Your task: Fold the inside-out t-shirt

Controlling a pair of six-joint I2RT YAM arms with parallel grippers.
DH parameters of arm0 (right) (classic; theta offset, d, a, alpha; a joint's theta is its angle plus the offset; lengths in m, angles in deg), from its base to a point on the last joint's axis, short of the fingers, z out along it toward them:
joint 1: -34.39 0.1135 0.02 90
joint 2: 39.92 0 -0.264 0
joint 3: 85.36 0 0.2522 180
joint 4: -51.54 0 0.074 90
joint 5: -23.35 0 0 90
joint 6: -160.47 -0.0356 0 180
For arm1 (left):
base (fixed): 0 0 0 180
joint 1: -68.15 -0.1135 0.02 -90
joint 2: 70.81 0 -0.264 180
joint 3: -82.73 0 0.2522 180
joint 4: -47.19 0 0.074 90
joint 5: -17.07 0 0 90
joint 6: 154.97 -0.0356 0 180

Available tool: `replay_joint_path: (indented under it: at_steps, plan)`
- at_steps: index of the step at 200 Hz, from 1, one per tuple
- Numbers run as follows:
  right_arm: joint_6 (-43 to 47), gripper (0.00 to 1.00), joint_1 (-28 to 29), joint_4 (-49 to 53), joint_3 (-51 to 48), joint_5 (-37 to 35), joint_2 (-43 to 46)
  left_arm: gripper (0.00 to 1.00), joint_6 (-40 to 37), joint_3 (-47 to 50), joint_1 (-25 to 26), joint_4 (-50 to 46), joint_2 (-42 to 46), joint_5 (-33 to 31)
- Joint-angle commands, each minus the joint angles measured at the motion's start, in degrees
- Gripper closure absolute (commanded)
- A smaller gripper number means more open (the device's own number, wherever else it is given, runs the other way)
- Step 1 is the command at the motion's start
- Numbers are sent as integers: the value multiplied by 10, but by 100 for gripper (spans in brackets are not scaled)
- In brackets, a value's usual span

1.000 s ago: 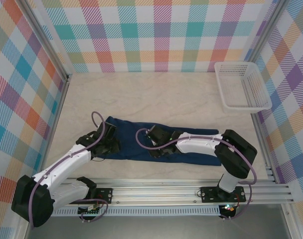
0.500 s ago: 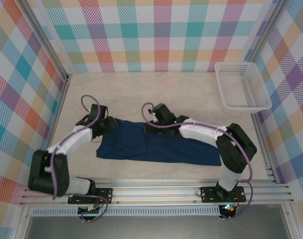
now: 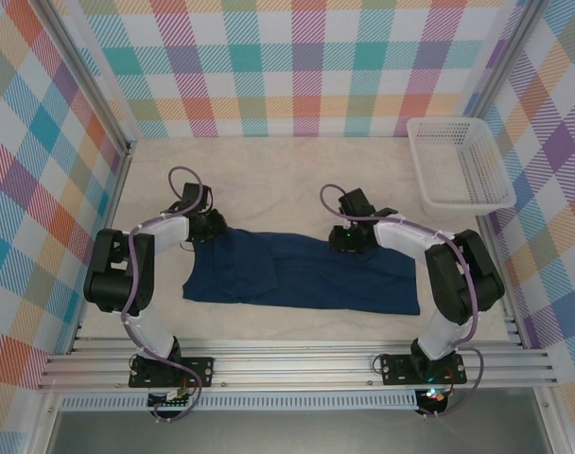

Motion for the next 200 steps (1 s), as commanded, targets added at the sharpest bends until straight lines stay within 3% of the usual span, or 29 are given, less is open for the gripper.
replay_joint_path:
  at_steps: [1, 31, 66, 146, 178, 200]
  plan:
    - [-8, 61, -27, 52, -24, -2, 41, 85, -12, -19, -5, 7, -8, 3]
    - [-2, 62, -70, 54, -34, -5, 59, 94, -20, -26, -5, 2, -15, 1]
    - [1, 62, -120, 66, -28, 1, 21, 100, -29, -35, -5, -7, -19, -5]
    - [6, 67, -186, 75, -4, -17, -28, 100, -47, -85, -19, -36, -45, -43]
    - [17, 67, -186, 76, 14, -3, -29, 84, -56, -95, -19, -54, -52, -81]
    - [33, 66, -186, 55, 5, 23, 10, 64, -55, -81, -19, -54, -24, -98]
